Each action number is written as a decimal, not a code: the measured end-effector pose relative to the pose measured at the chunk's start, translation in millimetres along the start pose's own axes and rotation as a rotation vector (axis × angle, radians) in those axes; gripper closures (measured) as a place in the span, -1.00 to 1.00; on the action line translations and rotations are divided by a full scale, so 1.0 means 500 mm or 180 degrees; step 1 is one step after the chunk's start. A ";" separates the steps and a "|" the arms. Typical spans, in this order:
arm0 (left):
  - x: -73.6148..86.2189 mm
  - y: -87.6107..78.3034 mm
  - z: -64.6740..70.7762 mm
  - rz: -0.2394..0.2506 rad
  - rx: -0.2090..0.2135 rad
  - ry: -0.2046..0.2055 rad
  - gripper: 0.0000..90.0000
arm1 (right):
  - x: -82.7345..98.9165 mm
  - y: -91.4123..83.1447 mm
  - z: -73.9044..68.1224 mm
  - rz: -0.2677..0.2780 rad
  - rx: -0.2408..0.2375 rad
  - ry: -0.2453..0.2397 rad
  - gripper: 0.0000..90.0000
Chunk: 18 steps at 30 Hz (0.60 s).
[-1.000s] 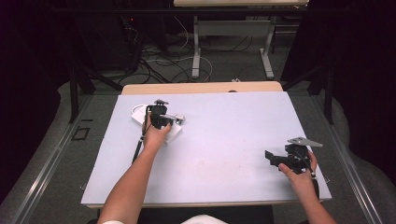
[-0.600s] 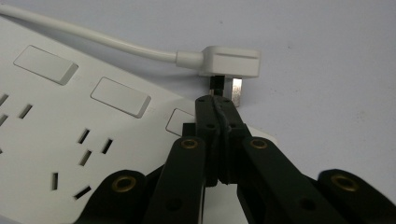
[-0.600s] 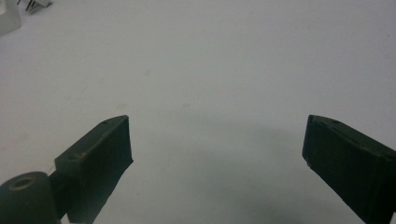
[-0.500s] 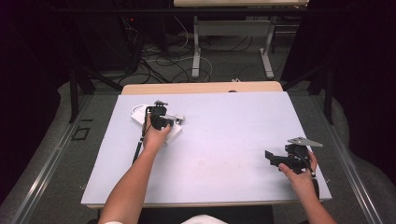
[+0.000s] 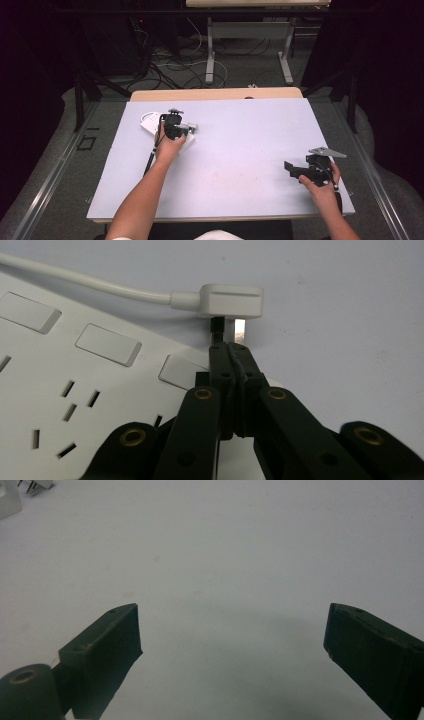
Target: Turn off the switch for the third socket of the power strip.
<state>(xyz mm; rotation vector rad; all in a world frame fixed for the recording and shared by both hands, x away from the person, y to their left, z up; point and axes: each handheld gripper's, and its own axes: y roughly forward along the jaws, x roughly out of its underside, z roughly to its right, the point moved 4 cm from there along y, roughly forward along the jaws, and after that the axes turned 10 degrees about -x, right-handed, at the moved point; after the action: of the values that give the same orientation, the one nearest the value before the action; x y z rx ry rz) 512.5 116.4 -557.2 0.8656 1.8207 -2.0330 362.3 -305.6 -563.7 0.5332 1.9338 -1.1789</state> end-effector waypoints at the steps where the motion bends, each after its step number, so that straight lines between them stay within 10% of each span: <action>1: 0.000 0.000 0.000 -0.0010 0.0002 -0.0003 1.00 | 0.000 0.000 0.000 0.0000 0.0000 0.0000 -0.83; 18: -0.001 -0.002 -0.002 -0.0032 0.0024 -0.0042 0.93 | 0.000 0.005 -0.002 -0.0017 -0.0015 0.0032 -0.83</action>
<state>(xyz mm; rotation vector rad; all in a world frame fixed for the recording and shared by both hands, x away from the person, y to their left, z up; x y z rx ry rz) 512.4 117.3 -555.9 0.8448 1.8151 -2.0483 363.4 -303.8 -564.9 0.5327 1.9470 -1.1770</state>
